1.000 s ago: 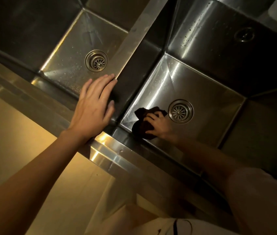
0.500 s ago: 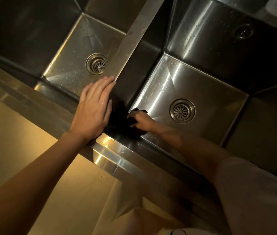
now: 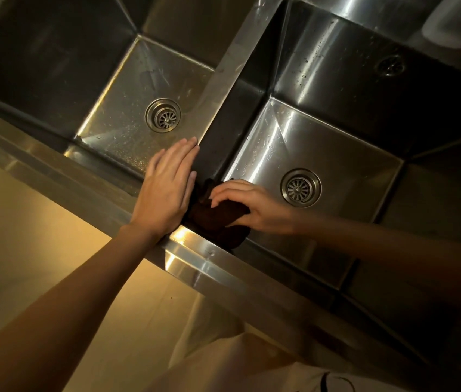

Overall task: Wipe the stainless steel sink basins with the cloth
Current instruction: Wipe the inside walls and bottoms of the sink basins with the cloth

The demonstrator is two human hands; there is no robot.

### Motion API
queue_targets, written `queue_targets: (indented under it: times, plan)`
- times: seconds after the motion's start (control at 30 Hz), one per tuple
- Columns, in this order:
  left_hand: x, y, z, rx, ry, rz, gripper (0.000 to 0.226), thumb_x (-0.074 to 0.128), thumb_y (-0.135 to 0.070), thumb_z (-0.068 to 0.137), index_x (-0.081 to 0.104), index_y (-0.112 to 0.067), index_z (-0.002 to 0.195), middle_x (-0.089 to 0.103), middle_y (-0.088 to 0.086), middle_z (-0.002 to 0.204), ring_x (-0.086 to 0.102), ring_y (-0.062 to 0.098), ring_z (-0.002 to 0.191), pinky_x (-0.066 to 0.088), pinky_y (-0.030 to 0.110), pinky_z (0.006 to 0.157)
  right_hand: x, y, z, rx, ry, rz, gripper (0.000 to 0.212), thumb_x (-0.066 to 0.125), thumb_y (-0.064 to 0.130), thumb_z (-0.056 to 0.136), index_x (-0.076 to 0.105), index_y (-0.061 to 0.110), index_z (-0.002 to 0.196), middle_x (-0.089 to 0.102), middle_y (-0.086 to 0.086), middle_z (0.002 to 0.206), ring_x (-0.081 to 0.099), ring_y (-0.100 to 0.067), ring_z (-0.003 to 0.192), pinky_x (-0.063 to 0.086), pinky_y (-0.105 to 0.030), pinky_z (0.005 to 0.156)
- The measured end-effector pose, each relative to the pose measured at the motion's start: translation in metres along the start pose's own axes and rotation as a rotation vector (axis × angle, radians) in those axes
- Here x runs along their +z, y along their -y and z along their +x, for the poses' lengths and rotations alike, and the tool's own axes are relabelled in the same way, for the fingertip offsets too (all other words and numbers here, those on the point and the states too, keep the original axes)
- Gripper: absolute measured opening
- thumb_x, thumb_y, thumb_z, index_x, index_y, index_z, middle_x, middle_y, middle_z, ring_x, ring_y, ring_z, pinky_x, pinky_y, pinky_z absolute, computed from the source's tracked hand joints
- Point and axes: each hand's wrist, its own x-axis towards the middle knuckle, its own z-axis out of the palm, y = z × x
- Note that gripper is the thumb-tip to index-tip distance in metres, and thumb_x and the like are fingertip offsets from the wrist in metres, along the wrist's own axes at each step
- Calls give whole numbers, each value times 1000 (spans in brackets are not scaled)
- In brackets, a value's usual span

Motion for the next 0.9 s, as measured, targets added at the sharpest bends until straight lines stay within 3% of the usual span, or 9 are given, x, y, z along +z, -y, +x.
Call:
queue_targets:
  times: [0.17,0.33,0.53,0.7,0.9]
  plan:
    - [1,1,0,7,-4,-19,45,34,-21,102,39,-3,143,38,11,151,30,23,142,26,49,113,33,-41,5,231,92,121,43,70,5,81,58,7,122,56,-6,125,53,-17,118,40,-21,101]
    - [2,4,0,10,-4,-14,45,33,-23,103,40,-3,143,37,9,151,29,23,142,27,46,114,69,-91,27,355,95,10,46,69,6,82,55,8,126,56,-10,129,53,-24,121,40,-30,104]
    - [1,3,0,-5,15,-14,45,35,-22,102,39,-3,143,37,10,151,29,23,142,25,44,115,81,-124,29,486,238,-157,50,65,10,86,50,13,133,50,-8,138,46,-24,129,36,-33,109]
    - [-1,1,1,-13,23,-13,46,34,-24,102,38,-3,143,38,11,151,29,24,142,23,43,116,51,-92,4,469,228,-49,43,68,14,85,53,15,124,57,-4,125,54,-22,115,43,-38,101]
    - [-3,-3,-1,-21,35,29,46,37,-22,101,38,-4,144,37,11,151,31,25,141,21,50,116,-8,7,-37,249,193,62,38,70,9,82,55,14,118,57,0,116,56,-18,109,47,-36,94]
